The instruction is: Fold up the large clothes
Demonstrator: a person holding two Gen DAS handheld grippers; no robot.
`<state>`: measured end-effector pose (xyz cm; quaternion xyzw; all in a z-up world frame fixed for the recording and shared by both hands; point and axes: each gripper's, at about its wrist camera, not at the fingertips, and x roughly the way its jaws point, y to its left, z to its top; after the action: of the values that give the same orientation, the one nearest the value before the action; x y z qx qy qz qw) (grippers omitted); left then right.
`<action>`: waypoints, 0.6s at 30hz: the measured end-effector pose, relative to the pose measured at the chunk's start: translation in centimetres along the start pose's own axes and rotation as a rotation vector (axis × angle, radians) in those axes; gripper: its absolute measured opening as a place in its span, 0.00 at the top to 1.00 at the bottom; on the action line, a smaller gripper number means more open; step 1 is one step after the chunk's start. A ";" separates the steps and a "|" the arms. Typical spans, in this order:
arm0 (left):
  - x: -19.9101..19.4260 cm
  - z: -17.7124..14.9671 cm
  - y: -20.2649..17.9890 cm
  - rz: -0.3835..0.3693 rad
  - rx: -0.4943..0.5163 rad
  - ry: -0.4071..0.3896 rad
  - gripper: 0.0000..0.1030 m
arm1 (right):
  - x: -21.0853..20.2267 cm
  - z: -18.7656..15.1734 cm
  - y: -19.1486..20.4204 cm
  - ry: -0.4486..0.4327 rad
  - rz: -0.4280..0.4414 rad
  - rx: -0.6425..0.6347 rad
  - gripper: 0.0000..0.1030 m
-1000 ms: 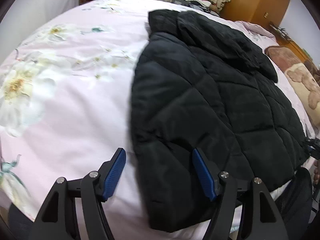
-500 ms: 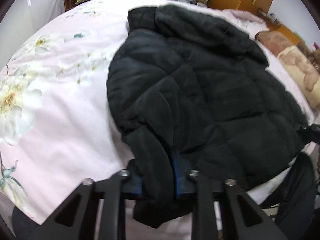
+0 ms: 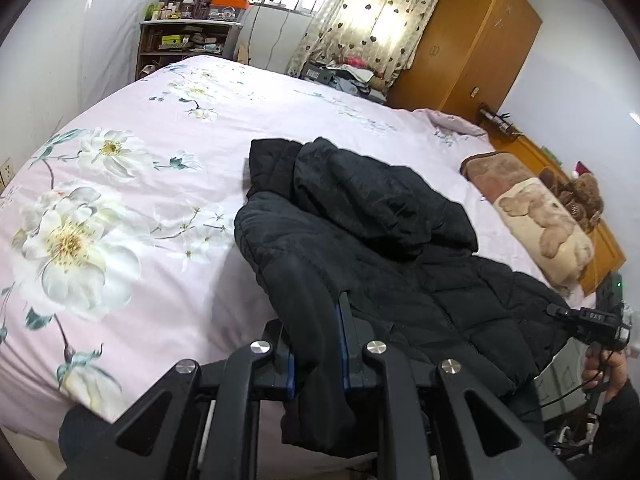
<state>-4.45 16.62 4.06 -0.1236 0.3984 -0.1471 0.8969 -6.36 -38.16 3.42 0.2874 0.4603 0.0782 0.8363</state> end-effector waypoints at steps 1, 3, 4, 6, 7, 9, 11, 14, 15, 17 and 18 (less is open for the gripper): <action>-0.2 0.2 -0.3 -0.004 -0.002 -0.001 0.85 | -0.7 -0.5 0.0 -0.009 0.009 0.009 0.88; -1.1 -0.1 -0.4 -0.018 -0.007 -0.005 0.85 | -1.8 -1.1 0.1 -0.025 0.022 0.017 0.88; -1.4 -0.1 -0.7 -0.023 -0.013 -0.008 0.85 | -2.3 -1.2 0.1 -0.034 0.030 0.023 0.88; -1.5 0.2 -0.4 -0.034 -0.028 -0.011 0.85 | -3.0 -1.2 0.2 -0.048 0.039 0.030 0.88; -1.6 0.3 -0.3 -0.039 -0.036 -0.013 0.85 | -3.3 -1.1 0.2 -0.055 0.044 0.033 0.88; -1.5 0.9 -0.2 -0.052 -0.053 -0.021 0.85 | -3.7 -0.7 0.5 -0.066 0.056 0.036 0.88; -1.4 1.5 -0.2 -0.065 -0.064 -0.038 0.85 | -3.6 -0.2 1.3 -0.081 0.067 0.038 0.88; -1.1 2.8 0.0 -0.083 -0.086 -0.061 0.85 | -3.1 1.1 2.1 -0.108 0.092 0.051 0.88; -0.9 3.5 0.1 -0.087 -0.096 -0.070 0.85 | -2.9 2.1 2.2 -0.122 0.103 0.059 0.88; -0.3 5.2 0.3 -0.094 -0.113 -0.096 0.85 | -2.5 3.8 2.4 -0.142 0.123 0.064 0.88; 0.0 6.1 0.3 -0.095 -0.118 -0.108 0.85 | -2.2 4.9 2.6 -0.154 0.131 0.058 0.88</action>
<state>0.18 17.55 7.95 -0.2029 0.3509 -0.1589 0.9002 -3.28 -38.89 8.51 0.3463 0.3769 0.0968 0.8536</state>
